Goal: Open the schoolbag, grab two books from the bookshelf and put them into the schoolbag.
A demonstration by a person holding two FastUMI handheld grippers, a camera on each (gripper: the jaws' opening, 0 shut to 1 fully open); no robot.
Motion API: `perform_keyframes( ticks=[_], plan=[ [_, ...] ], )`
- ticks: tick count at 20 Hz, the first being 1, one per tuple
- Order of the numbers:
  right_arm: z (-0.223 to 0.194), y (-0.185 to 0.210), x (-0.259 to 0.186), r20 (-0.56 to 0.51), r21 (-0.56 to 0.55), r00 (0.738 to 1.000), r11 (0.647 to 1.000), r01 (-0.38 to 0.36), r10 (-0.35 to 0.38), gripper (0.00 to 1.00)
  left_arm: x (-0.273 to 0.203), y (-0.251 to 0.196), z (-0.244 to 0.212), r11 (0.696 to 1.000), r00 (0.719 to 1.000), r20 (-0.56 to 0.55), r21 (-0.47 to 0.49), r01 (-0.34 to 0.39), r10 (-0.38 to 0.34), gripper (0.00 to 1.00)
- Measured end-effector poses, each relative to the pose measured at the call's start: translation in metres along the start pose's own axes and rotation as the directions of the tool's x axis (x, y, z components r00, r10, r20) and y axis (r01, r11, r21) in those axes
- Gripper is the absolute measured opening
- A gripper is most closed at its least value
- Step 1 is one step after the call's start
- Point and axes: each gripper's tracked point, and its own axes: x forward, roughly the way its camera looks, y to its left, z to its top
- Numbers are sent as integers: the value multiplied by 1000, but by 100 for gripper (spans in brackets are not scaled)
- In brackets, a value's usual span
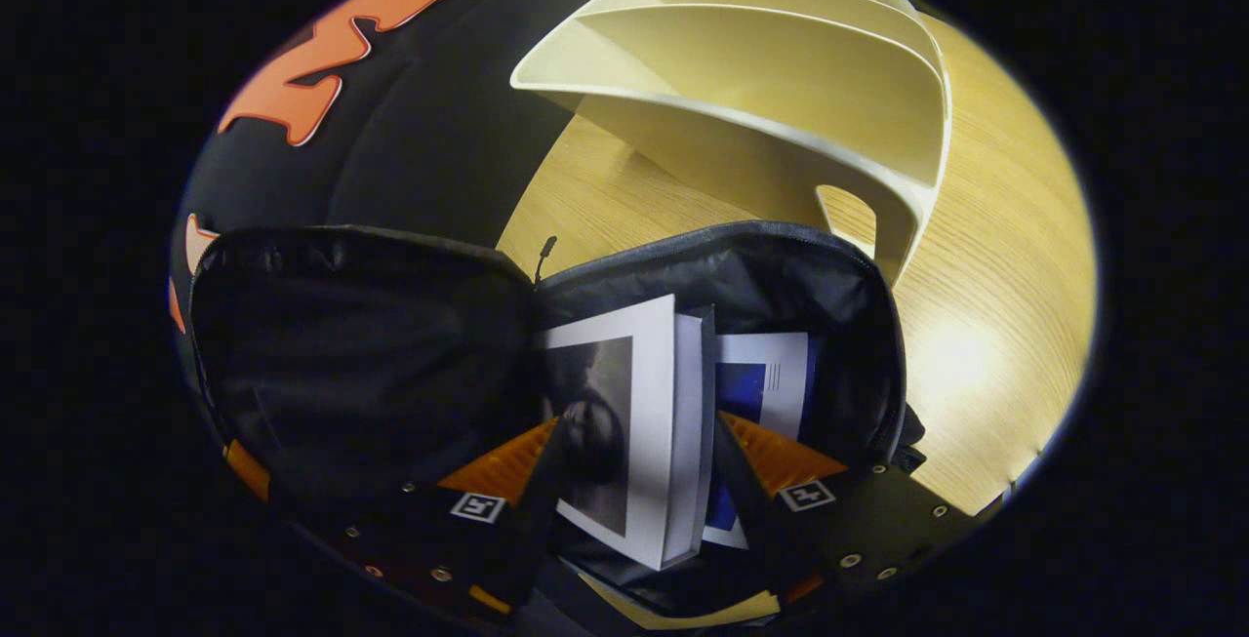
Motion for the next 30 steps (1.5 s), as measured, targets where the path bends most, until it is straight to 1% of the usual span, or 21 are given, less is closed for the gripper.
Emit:
perform_keyframes(
  ticks=[1,2,5,7,9,10,13,15,17,19,21,23,25,26,27,28,29,30],
  plan=[
    [1,-2,-5,-2,-6,1000,1000,8,-8,98,0,0,-1,1000,1000,2,-15,6,-6,1],
    [3,-6,-12,-7,-12,1000,1000,20,-20,98,0,-1,-3,1000,1000,1,-23,11,-11,1],
    [13,-22,-38,-10,-57,998,996,68,-68,98,-3,-7,-10,998,1000,3,-60,29,-29,0],
    [31,-36,-56,28,-111,994,988,110,-108,98,-4,-18,-15,992,999,14,-116,50,-49,1],
    [51,-51,-74,66,-177,987,971,159,-150,98,-2,-23,-18,985,999,17,-166,46,-44,1],
    [60,-57,-82,75,-201,985,965,170,-158,98,-1,-25,-21,982,999,14,-187,40,-38,0],
    [82,-70,-104,71,-239,985,956,171,-159,99,-1,-40,-23,965,999,11,-259,32,-30,1],
    [96,-81,-115,60,-275,985,945,175,-164,99,-1,-49,-25,953,1000,5,-302,11,-10,1],
    [110,-94,-129,55,-331,984,927,176,-167,99,0,-60,-25,935,1000,-4,-354,-9,7,2],
    [126,-106,-141,54,-392,984,903,175,-168,99,0,-76,-27,909,1000,-13,-416,-13,8,7],
    [143,-119,-154,50,-450,984,876,173,-169,99,2,-95,-28,880,1000,-20,-474,-13,4,15],
    [159,-129,-163,45,-497,984,851,170,-170,99,4,-109,-31,855,999,-42,-517,-40,21,44],
    [177,-139,-170,49,-543,984,823,169,-171,99,12,-120,-31,833,996,-72,-546,-91,62,74],
    [186,-144,-175,52,-569,984,804,172,-173,98,10,-123,-30,822,993,-83,-557,-118,86,84],
    [193,-144,-179,60,-594,984,787,169,-166,99,9,-124,-25,809,989,-89,-570,-145,115,88],
    [202,-143,-183,69,-619,986,769,160,-150,99,7,-126,-21,798,985,-86,-578,-170,148,96],
    [210,-139,-188,83,-641,988,752,151,-128,98,3,-127,-15,789,980,-73,-584,-193,185,99],
    [219,-131,-194,102,-661,990,738,139,-95,98,1,-126,-5,781,973,-52,-587,-212,225,99]
  ],
)
